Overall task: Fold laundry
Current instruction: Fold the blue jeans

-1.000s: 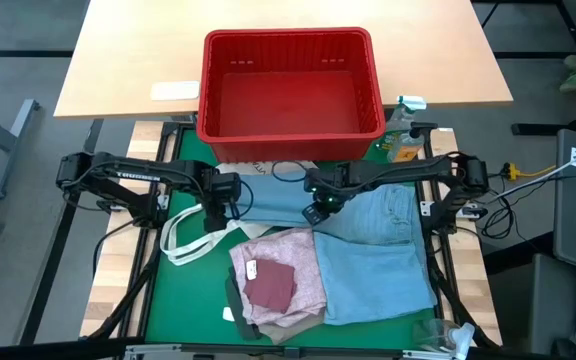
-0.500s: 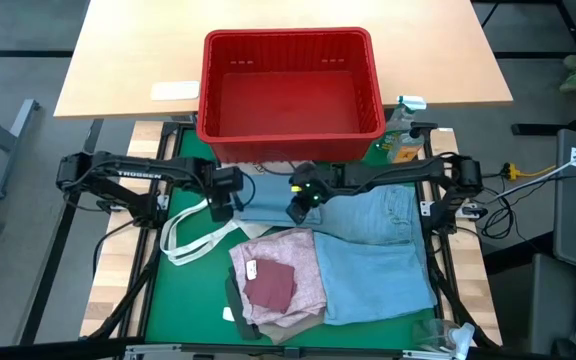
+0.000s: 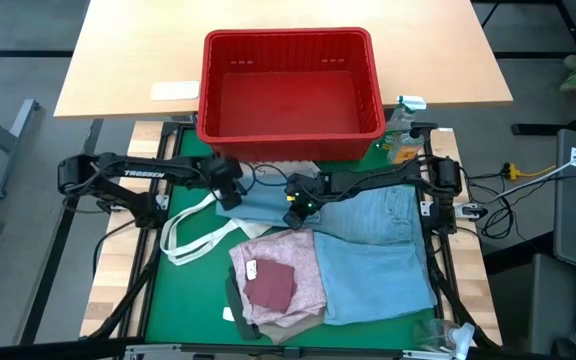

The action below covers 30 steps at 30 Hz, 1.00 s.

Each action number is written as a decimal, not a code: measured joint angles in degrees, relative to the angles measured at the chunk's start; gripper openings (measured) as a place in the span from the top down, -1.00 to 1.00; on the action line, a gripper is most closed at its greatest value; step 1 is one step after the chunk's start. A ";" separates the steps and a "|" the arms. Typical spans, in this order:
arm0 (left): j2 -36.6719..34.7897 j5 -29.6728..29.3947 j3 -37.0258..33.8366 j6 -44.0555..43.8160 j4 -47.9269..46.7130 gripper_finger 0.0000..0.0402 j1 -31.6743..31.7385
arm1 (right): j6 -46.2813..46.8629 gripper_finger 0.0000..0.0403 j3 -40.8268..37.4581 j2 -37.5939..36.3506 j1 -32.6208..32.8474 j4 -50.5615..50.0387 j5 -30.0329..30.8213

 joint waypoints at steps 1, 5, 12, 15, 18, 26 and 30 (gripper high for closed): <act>0.00 -0.17 -1.14 0.62 2.76 0.48 0.88 | 0.00 0.47 0.00 -0.01 0.02 -0.01 -0.02; 0.00 -0.16 -5.06 1.99 11.75 0.48 4.24 | 0.00 0.47 0.00 -0.02 0.02 -0.06 -0.04; -0.06 1.61 -4.87 -0.94 14.54 0.48 6.33 | 0.00 0.47 0.00 -0.05 0.02 -0.19 -0.07; -1.17 2.89 -2.73 -1.88 12.71 0.48 5.17 | 0.00 0.47 0.00 -0.17 0.02 -0.14 -0.07; -2.67 3.71 0.09 -2.32 8.42 0.48 3.74 | 0.00 0.47 0.00 -0.17 0.02 -0.50 -0.07; -7.80 9.25 6.00 -7.57 -14.32 0.48 -1.52 | -0.51 0.47 -0.02 -1.00 0.02 -0.10 -0.54; -9.43 12.25 6.02 -11.56 -20.80 0.48 -5.97 | -1.51 0.47 0.00 -2.09 0.02 0.74 -0.92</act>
